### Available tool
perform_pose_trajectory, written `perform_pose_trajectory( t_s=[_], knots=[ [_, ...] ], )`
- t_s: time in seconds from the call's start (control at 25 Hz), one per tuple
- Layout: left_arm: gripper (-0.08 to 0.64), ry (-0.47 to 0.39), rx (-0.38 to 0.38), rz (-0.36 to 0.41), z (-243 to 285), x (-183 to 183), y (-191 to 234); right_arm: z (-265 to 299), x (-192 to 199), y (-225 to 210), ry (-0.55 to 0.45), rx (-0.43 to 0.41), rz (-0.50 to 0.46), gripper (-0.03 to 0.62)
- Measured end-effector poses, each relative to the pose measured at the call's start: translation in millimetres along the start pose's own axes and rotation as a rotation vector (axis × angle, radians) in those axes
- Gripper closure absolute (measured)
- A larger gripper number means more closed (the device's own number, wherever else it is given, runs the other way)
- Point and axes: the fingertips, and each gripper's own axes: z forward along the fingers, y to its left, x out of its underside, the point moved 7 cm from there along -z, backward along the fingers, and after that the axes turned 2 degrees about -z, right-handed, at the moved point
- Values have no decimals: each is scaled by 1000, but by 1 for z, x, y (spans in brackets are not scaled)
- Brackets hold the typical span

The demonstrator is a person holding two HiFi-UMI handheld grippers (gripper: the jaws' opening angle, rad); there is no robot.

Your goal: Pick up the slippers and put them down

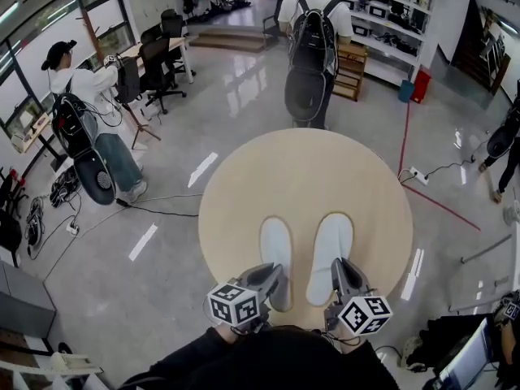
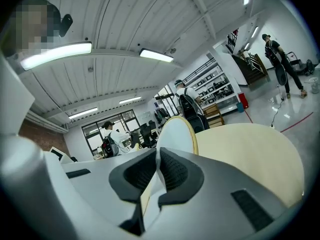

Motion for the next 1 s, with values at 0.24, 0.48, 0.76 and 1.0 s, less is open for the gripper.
perform_pose_trajectory(
  t_s=[0.24,0.48,0.76,1.0],
  knots=[
    [517,-15,-14,3,-2,15,-13,-17,7,-7,-1,-21,-3,558],
    [517,-12,-18,16,4,28,-37,-42,6,-20,-6,-23,4,558],
    [517,6,-30,32,34,47,-78,-86,-6,-62,-31,-4,20,558],
    [517,47,-31,30,59,82,-122,-138,2,-103,-14,22,61,558]
  ],
)
